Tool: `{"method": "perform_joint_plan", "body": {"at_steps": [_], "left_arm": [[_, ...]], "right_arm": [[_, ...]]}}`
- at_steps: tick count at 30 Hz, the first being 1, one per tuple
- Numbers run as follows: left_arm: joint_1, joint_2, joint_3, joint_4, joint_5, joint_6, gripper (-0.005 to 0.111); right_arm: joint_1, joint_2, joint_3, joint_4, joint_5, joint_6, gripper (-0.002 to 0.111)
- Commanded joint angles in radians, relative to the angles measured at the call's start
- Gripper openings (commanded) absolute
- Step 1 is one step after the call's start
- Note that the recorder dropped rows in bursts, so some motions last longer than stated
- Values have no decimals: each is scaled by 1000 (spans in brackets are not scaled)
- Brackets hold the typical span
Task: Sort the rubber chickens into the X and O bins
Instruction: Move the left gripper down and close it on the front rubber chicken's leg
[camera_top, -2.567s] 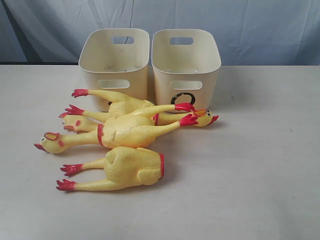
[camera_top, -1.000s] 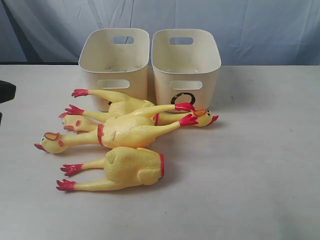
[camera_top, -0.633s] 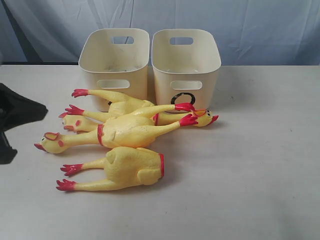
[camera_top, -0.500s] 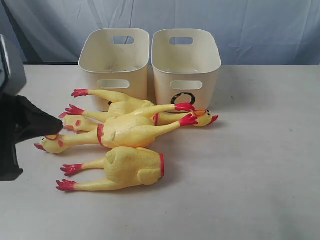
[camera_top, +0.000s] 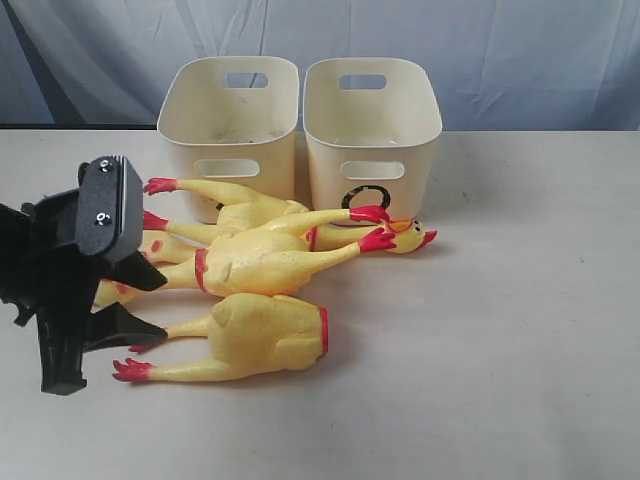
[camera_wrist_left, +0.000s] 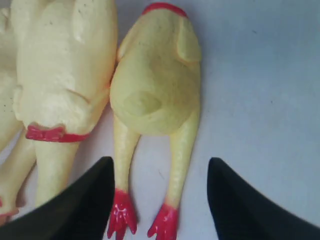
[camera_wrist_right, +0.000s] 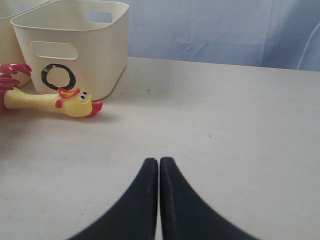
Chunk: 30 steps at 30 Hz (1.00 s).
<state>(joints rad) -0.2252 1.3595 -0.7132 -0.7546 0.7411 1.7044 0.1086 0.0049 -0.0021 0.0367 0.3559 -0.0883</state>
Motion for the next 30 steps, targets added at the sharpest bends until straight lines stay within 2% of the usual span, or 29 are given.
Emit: {"method": "perform_joint_plan", "body": {"at_steps": [1, 6, 9, 12, 19, 30], "left_arm": [[-8, 66, -5, 23, -28, 5, 57], [-15, 156, -5, 30, -28, 5, 57], [-58, 215, -5, 100, -53, 5, 57], [-87, 253, -5, 105, -90, 5, 57], [-87, 328, -5, 92, -186, 5, 56], [-87, 387, -5, 26, -216, 68, 56]], "right_arm": [[3, -5, 2, 2, -11, -3, 2], [3, -5, 2, 0, -11, -3, 2], [3, -5, 2, 0, -11, -3, 2], [3, -5, 2, 0, -11, -3, 2], [3, -5, 2, 0, -13, -3, 2], [3, -5, 2, 0, -13, -3, 2]]}}
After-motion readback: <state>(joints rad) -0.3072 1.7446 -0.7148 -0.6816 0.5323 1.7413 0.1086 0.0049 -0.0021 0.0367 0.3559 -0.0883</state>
